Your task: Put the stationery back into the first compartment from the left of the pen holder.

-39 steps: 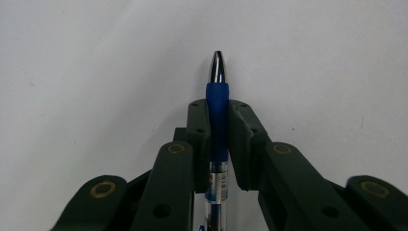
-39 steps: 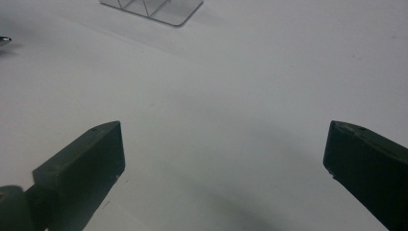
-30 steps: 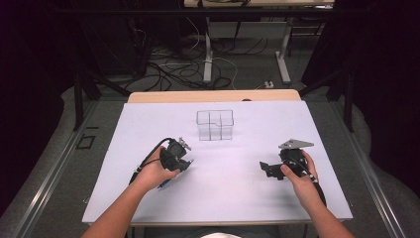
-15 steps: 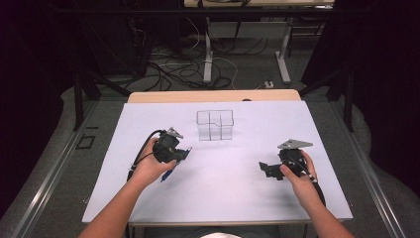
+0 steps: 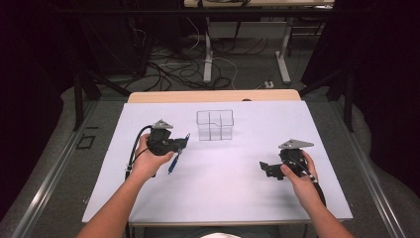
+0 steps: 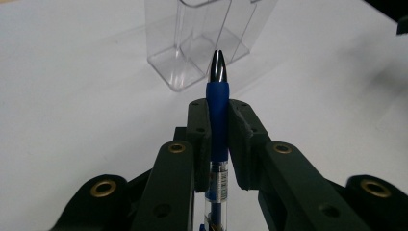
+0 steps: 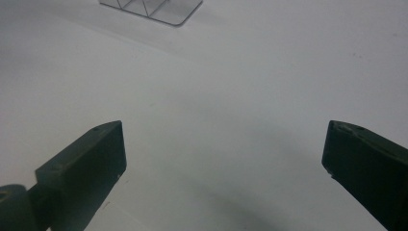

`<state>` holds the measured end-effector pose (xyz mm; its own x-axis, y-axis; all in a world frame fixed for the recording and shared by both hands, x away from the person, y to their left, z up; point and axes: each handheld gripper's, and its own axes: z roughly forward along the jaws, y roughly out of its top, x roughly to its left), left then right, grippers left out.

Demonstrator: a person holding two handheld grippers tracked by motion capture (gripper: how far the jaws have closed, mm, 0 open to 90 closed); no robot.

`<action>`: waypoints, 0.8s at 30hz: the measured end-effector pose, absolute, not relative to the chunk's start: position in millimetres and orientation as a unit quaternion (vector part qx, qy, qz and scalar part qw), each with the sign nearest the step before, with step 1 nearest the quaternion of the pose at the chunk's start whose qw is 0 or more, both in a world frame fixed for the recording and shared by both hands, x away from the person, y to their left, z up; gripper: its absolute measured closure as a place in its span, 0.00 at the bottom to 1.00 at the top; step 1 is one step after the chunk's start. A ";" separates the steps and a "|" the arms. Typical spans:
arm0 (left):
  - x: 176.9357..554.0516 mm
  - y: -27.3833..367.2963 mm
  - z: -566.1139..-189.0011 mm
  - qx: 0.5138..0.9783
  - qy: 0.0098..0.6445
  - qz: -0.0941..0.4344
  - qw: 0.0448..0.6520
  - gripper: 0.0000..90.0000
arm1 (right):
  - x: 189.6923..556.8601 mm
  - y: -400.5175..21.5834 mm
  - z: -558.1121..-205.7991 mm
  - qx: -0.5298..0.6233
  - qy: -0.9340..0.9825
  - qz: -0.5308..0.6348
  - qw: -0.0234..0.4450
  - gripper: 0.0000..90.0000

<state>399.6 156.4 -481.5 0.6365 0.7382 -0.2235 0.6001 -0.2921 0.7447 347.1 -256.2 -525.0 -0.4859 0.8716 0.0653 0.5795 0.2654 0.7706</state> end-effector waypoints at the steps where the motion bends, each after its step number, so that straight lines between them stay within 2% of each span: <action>1: 400.1 157.7 -480.3 0.800 0.417 0.082 0.424 0.89 | 347.1 -256.3 -525.0 0.470 0.772 0.383 0.191 0.01; 9: 403.1 161.2 -473.9 0.768 0.424 0.110 0.468 0.89 | 346.7 -256.7 -524.6 0.470 0.772 0.382 0.193 0.02; 24: 409.9 157.4 -457.3 0.733 0.431 0.146 0.505 0.89 | 345.7 -256.6 -524.8 0.471 0.771 0.381 0.194 0.02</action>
